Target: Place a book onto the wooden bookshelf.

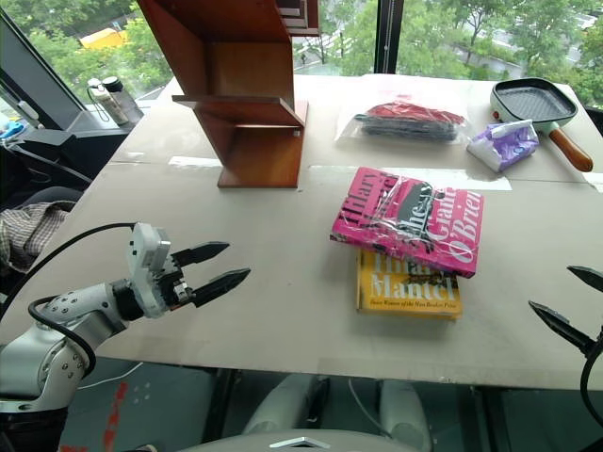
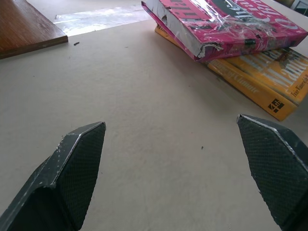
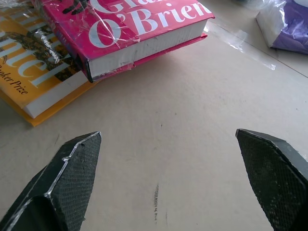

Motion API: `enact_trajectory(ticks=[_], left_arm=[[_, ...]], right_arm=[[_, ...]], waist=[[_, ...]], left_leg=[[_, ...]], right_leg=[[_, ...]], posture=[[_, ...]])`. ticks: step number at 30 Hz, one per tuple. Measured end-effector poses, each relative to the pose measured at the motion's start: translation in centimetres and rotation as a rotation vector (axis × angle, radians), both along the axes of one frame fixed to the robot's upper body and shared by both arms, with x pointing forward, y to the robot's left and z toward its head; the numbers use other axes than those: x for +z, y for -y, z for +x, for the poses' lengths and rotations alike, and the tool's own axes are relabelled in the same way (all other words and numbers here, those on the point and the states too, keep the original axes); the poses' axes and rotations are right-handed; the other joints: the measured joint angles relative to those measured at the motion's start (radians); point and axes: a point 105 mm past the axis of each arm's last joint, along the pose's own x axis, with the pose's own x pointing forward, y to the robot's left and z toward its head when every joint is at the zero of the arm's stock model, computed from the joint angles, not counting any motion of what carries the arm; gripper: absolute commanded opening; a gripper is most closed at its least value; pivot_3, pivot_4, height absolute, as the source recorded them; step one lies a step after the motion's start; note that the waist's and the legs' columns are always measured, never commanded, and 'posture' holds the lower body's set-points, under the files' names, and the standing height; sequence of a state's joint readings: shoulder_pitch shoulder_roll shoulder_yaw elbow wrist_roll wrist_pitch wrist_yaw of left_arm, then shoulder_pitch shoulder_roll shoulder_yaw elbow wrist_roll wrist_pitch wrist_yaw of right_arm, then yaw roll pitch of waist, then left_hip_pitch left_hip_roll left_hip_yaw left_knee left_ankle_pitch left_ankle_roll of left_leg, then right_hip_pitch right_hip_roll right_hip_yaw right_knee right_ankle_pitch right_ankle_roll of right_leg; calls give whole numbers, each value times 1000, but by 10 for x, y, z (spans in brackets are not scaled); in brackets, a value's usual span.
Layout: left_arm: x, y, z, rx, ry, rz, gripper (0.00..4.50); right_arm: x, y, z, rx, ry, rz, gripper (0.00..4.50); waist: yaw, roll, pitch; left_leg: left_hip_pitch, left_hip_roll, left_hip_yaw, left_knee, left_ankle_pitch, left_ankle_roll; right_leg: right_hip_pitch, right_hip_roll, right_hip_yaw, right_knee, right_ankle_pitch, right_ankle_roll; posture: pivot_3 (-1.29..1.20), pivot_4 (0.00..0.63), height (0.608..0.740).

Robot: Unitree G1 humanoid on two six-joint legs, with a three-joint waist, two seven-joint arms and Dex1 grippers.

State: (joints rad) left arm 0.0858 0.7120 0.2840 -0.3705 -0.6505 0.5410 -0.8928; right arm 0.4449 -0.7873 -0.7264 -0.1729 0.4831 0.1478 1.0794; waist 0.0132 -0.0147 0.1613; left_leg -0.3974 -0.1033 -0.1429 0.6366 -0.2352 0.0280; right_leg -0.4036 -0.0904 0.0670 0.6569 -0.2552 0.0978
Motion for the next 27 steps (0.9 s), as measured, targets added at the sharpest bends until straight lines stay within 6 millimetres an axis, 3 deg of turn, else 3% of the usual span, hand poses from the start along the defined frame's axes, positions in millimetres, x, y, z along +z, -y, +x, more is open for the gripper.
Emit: enact_trajectory(ticks=[3, 6, 8, 11, 14, 15, 19, 27], left_arm=[[4, 2, 2, -7, 10, -8, 4500], [28, 12, 9, -61, 92, -43, 4500], [33, 14, 8, -84, 104, -47, 4500], [36, 18, 5, -119, 109, -55, 4500], [44, 27, -3, -190, 150, -39, 4500], [46, 29, -5, -210, 160, -33, 4500], [51, 36, -11, -286, 185, -3, 4500], [60, 45, -14, -314, 227, 6, 4500]], right_arm=[[2, 1, 7, -22, 25, -7, 4437], [9, -4, 26, -53, 78, -24, 4437], [8, -8, 31, -68, 51, -26, 4437], [9, -11, 44, -112, -7, -1, 3526], [12, -9, 53, -164, -59, 18, 2312], [9, -11, 56, -171, -90, 11, 1660], [-5, -22, 69, -191, -210, -17, 21], [-17, -59, 94, -166, -304, -23, 21]], waist=[[0, 0, 0], [-1, 0, 0], [0, 1, 0], [-4, 1, 0], [0, 1, 0], [1, 1, 0], [0, 1, 0], [-1, 1, 1]], left_leg=[[0, 0, 0, 0, 0, 0], [1, 1, 1, 1, 0, 0], [1, 1, 1, 0, 0, 0], [0, 1, 2, 0, 0, 0], [0, 1, 2, 0, 0, 0], [0, 1, 2, 0, 0, 0], [0, 2, 2, 0, 0, 0], [-1, 2, 2, 0, 0, 0]], right_leg=[[0, 0, 0, 0, 0, 0], [0, 0, -2, 0, 2, -2], [0, 1, -2, 0, 2, -2], [-1, 1, -1, 0, 2, -2], [-1, 1, -1, -1, 2, -3], [-1, 1, -2, -1, 2, -3], [-1, 1, -2, -1, 2, -3], [-1, 2, -2, -2, 2, -2]], posture=[[0, 150, 740], [0, 150, 740], [0, 150, 740], [0, 150, 740], [0, 150, 740], [0, 150, 740], [0, 150, 740], [0, 150, 740]])
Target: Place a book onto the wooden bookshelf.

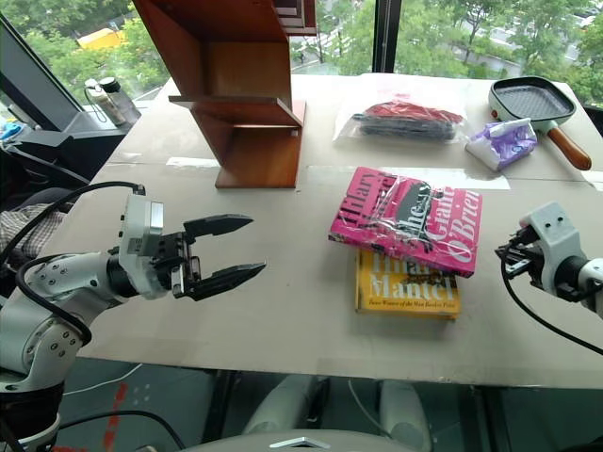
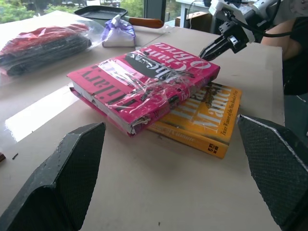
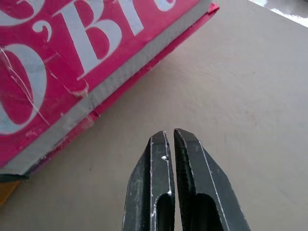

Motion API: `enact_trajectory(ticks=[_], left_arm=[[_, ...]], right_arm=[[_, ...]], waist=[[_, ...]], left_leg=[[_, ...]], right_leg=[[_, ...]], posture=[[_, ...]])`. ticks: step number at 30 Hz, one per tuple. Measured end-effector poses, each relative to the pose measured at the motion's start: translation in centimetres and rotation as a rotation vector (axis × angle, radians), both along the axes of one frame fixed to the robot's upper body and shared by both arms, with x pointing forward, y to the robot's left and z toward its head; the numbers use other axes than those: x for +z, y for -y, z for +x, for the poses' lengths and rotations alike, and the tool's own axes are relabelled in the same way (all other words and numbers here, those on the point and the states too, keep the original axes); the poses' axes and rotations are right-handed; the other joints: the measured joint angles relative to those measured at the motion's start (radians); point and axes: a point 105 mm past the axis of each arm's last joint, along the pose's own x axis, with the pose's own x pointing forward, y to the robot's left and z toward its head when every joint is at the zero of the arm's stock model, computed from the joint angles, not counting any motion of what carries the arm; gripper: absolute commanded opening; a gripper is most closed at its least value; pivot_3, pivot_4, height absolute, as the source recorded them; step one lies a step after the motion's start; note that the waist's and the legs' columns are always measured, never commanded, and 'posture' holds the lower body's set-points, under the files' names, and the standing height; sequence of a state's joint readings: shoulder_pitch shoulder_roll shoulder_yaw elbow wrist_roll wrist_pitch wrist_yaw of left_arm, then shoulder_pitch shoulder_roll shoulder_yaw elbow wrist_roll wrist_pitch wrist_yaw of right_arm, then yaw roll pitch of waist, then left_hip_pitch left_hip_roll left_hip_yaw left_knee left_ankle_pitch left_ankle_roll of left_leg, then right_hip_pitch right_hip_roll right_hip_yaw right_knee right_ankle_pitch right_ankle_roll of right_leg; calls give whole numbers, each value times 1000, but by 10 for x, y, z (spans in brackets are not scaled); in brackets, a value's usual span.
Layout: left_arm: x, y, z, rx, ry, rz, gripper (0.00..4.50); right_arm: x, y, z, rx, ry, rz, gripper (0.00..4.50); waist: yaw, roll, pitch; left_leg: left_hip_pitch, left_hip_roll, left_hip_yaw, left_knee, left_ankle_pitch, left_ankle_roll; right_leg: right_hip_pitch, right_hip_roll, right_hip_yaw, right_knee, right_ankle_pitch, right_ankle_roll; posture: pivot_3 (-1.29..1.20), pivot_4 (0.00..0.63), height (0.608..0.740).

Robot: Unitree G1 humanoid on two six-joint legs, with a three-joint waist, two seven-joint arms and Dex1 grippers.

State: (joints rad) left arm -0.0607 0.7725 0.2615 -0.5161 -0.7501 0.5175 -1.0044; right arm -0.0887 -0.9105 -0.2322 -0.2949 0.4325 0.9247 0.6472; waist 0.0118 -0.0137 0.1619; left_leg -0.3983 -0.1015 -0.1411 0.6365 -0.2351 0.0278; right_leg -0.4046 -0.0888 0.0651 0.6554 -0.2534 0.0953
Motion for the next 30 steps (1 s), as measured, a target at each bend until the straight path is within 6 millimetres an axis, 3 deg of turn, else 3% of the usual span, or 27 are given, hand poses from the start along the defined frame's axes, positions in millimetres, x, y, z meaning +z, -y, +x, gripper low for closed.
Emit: enact_trajectory(ticks=[5, 15, 22, 30], left_arm=[[0, 2, -1, 4, 5, -1, 4500], [-3, 1, -4, 32, -28, -19, 4500], [-8, -1, -6, 48, -49, -15, 4500], [-8, -2, -6, 58, -51, -15, 4500]], right_arm=[[-19, -16, 4, 29, -57, 21, 21], [-21, -38, 15, 55, -34, 59, 21], [-23, -72, 23, 121, -8, 116, 21], [-23, -94, 26, 172, 5, 135, 21]], waist=[[2, 0, 0], [-33, -1, 0], [-40, -1, 0], [-44, -1, 0]], left_leg=[[-1, -1, 0, 0, 0, 0], [1, 2, 1, 0, 0, 0], [1, 2, 2, 0, 0, 0], [1, 3, 2, 0, 0, 0]], right_leg=[[-1, 1, 0, 0, 0, 0], [-1, 1, 0, 1, 1, -1], [-1, 2, 1, 1, 1, -2], [-2, 2, 1, 2, 1, -2]], posture=[[0, 150, 740], [0, 150, 740], [0, 150, 740], [0, 150, 740]])
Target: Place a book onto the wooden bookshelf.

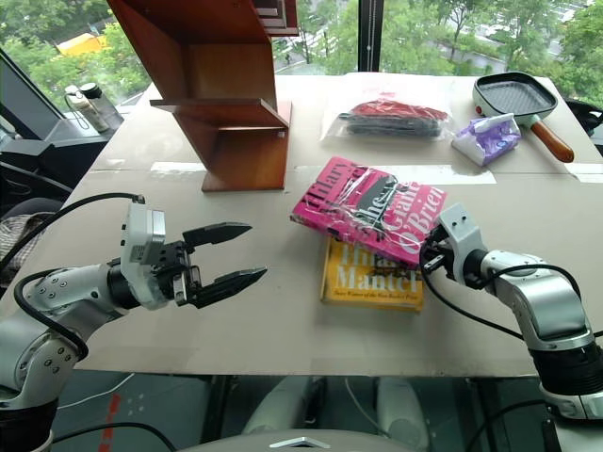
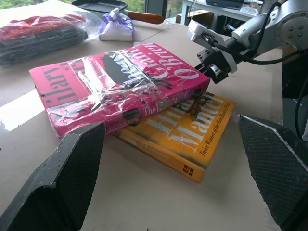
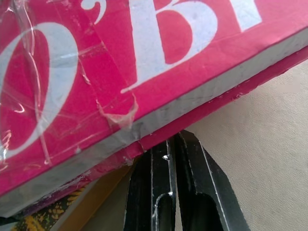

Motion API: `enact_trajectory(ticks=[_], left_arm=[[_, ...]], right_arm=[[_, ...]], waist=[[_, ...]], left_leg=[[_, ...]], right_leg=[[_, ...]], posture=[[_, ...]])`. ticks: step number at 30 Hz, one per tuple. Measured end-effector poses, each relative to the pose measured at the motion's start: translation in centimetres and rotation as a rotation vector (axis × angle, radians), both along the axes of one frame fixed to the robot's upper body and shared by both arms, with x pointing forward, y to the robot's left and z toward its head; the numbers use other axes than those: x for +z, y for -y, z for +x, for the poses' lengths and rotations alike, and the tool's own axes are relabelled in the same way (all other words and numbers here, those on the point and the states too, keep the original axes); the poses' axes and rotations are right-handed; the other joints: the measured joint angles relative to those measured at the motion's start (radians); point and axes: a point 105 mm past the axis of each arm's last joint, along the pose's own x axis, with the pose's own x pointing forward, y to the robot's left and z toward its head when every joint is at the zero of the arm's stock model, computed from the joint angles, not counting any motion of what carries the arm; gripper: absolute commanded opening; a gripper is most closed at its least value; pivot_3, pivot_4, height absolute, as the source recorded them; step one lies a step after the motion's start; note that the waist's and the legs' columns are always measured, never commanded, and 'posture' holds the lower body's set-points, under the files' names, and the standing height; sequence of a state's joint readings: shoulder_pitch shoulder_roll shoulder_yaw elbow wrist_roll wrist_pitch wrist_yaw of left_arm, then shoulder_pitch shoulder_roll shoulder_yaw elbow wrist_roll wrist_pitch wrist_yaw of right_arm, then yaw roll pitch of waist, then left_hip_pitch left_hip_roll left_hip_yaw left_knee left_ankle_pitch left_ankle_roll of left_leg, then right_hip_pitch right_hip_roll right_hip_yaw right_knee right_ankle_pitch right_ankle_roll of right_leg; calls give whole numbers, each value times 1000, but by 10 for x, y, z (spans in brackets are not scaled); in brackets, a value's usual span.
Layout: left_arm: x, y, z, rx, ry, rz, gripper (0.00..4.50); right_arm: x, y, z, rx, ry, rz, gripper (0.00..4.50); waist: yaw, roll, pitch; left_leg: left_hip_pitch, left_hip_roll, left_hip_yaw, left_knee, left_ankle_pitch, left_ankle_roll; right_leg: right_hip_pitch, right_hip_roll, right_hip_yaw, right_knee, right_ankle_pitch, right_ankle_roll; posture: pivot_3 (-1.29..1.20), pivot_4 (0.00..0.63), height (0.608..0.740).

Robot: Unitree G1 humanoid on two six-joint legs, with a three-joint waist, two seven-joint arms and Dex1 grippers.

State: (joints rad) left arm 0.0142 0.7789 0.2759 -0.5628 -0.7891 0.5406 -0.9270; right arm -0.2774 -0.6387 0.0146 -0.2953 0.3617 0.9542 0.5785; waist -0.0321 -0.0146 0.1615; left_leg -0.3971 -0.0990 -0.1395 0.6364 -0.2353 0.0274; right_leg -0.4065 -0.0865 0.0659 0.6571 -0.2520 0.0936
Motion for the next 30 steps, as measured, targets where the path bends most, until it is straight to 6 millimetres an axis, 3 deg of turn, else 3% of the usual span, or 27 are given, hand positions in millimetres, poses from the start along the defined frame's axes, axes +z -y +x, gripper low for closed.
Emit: enact_trajectory(ticks=[5, 8, 10, 15, 18, 25, 30], left_arm=[[1, 1, 0, 5, 6, 2, 4500], [1, 2, 0, 8, 7, 3, 4500], [1, 1, 0, 16, 1, 0, 4500], [-5, -8, -4, 50, -27, -1, 4500], [-7, -11, -7, 49, -33, 4, 4500], [-9, -30, -12, 96, -42, 19, 4500], [-7, -35, -13, 106, -30, 21, 4500]], right_arm=[[0, -28, 3, 64, 3, 44, 21], [0, -28, 5, 50, 25, 24, 21], [0, -16, 2, 20, 33, -4, 21], [13, 38, -2, -107, 66, -119, 21], [24, 49, -1, -123, 92, -132, 21], [39, 37, 5, -80, 122, -101, 21], [42, 19, 9, -26, 131, -73, 21]], waist=[[-3, 1, 0], [2, 1, 0], [15, 1, 0], [26, 1, 1], [17, 1, 1], [19, 1, 1], [21, 0, 1]], left_leg=[[0, 0, 0, 0, 0, 0], [-1, -1, 0, 0, 0, 0], [-2, -2, 0, 0, 0, 0], [-2, -2, 0, -1, 0, 0], [-2, 0, 0, -1, 0, 0], [-2, 0, 2, -1, 0, 0], [-2, 0, 2, -1, 0, 0]], right_leg=[[-1, 0, 0, 1, 0, 0], [-2, 0, 0, 0, 0, 0], [-2, 0, 0, 0, 0, 0], [-2, -1, 0, 0, 0, 0], [-2, -1, 0, 0, 0, 0], [-2, -1, 0, -1, 0, 0], [-3, -2, 0, -1, 0, 0]], posture=[[0, 150, 740], [0, 150, 740], [0, 150, 740], [0, 150, 740], [0, 150, 740], [0, 150, 740], [0, 150, 740]])
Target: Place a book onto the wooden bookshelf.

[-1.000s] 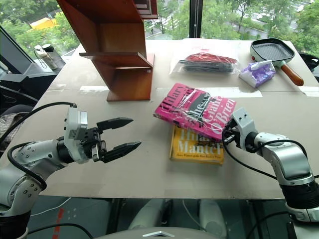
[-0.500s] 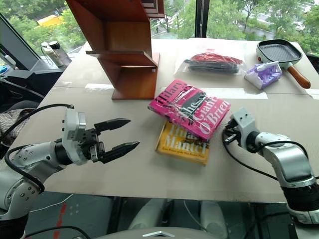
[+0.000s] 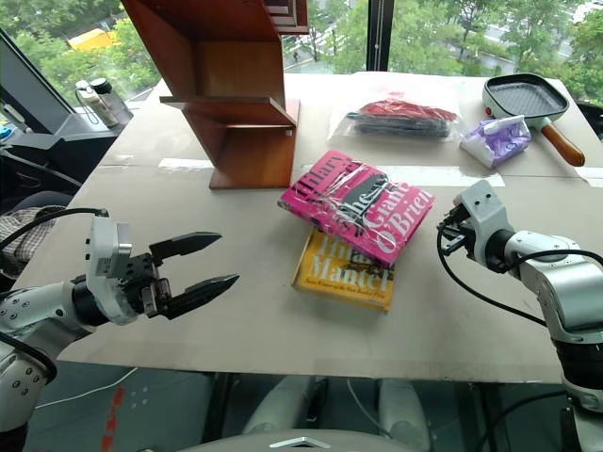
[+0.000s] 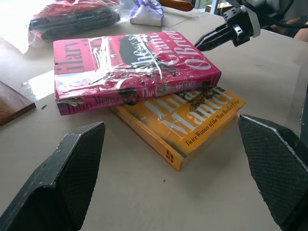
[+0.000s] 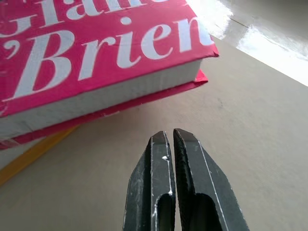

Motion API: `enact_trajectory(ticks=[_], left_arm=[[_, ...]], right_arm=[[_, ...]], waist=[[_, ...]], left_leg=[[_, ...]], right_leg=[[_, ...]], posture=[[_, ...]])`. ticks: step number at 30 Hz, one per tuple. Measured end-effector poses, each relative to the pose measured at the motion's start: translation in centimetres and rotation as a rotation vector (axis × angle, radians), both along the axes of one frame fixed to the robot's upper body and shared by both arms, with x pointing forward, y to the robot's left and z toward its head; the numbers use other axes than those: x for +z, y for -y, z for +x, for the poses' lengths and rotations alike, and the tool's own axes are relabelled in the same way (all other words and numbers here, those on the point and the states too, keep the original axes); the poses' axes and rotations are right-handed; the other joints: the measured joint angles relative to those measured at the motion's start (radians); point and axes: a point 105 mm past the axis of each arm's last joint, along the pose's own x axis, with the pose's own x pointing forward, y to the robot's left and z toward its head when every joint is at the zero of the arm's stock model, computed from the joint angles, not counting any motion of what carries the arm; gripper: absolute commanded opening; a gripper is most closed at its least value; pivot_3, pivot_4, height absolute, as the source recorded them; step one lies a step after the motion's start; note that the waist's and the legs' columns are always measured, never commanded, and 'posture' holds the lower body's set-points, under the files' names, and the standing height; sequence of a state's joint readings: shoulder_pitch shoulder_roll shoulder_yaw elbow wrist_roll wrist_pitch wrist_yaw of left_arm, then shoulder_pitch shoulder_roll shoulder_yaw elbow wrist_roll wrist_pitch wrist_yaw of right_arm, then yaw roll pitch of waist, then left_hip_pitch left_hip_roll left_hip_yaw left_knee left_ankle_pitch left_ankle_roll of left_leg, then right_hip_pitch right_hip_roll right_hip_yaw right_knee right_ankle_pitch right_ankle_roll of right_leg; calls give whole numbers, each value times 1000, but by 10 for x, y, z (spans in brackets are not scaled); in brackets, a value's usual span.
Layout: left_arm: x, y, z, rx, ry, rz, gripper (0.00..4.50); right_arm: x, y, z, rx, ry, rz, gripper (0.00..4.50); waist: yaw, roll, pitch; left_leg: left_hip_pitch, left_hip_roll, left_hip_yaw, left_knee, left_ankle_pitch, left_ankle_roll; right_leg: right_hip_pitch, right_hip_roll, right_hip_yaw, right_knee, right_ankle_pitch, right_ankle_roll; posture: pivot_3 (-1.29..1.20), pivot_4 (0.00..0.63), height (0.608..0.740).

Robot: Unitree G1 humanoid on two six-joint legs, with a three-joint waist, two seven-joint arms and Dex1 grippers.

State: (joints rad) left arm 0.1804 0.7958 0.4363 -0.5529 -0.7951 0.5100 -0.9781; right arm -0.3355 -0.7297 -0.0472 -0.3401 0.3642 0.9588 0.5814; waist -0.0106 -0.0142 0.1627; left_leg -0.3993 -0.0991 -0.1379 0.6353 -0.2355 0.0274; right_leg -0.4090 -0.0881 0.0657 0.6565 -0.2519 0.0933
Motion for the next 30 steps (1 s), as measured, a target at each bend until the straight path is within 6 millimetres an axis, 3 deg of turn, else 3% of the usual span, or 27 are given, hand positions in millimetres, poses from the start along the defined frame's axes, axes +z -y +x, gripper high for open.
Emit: enact_trajectory(ticks=[7, 16, 20, 24, 28, 30], left_arm=[[-4, -13, 0, 38, -2, 9, 4500], [-6, -14, 0, 48, -3, 6, 4500], [-7, -14, 2, 74, -4, -7, 4500], [-12, -13, 8, 162, -61, -89, 4500], [-16, 7, 20, 218, -220, -338, 4500], [-20, 14, 24, 238, -300, -416, 4500]], right_arm=[[17, -30, 10, 85, 38, 38, 21], [13, -49, 14, 147, 15, 59, 21], [12, -47, 14, 145, 22, 52, 21], [7, -25, -5, 201, 56, 115, 21], [21, 4, -41, 322, 145, 203, 1571], [31, 9, -54, 363, 175, 241, 2567]], waist=[[-3, 1, 1], [-2, 1, 1], [-3, 1, 1], [16, 1, 1], [24, 1, 1], [21, 1, 1]], left_leg=[[0, 0, 0, 0, 0, 0], [0, 0, 0, -1, 0, 0], [0, 0, 0, -1, 0, 0], [-1, -1, -1, -1, -1, 1], [-1, -1, -1, 0, -1, 1], [1, 0, -1, 0, -1, 1]], right_leg=[[0, 0, 0, 0, 0, 0], [-1, -1, 0, 0, 0, 0], [-1, 0, 0, 0, 0, 0], [-1, 0, -2, -1, 0, 0], [0, 1, -1, -1, 0, 1], [0, 1, -1, 2, 0, 0]], posture=[[0, 150, 740], [0, 150, 740], [0, 150, 740], [0, 150, 740], [0, 150, 740], [0, 150, 740]])
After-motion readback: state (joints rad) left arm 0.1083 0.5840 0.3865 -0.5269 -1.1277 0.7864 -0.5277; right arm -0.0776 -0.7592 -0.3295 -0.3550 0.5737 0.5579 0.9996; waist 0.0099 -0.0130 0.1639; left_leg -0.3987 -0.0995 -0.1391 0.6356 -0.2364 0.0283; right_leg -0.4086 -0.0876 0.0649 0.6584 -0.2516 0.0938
